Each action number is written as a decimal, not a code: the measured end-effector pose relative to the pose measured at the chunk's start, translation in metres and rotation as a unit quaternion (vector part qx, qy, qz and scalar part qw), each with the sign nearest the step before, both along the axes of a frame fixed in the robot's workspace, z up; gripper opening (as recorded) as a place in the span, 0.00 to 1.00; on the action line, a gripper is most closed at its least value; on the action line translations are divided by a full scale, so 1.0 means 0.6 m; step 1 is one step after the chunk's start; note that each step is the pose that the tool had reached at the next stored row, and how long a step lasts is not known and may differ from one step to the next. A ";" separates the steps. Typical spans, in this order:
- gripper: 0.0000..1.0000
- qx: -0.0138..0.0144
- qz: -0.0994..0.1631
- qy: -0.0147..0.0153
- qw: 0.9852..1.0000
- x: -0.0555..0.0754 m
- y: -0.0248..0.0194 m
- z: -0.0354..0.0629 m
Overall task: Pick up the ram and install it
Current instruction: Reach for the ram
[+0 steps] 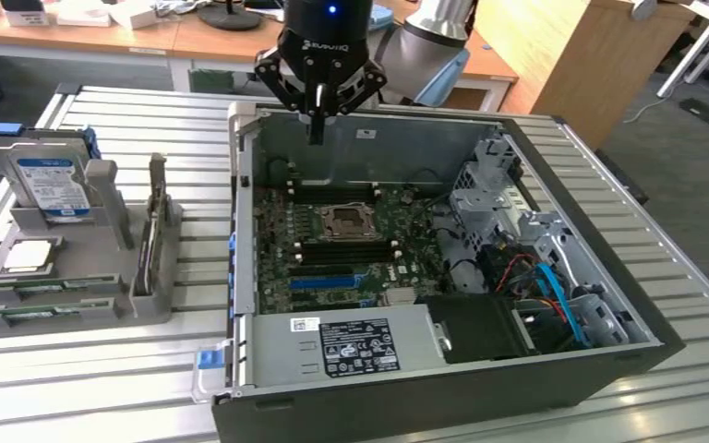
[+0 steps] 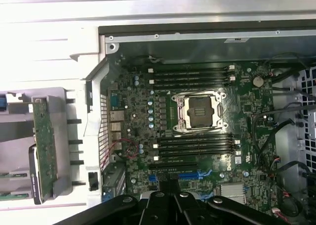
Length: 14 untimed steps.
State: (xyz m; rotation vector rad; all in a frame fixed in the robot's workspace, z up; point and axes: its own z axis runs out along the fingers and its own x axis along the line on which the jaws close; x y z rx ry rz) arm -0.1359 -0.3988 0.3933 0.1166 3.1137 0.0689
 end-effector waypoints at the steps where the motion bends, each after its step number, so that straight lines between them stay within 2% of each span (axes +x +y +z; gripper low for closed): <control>1: 0.11 0.000 0.000 0.000 1.000 -0.002 0.0000 0.000; 14: 0.11 0.000 0.000 0.000 1.000 -0.022 0.0000 0.000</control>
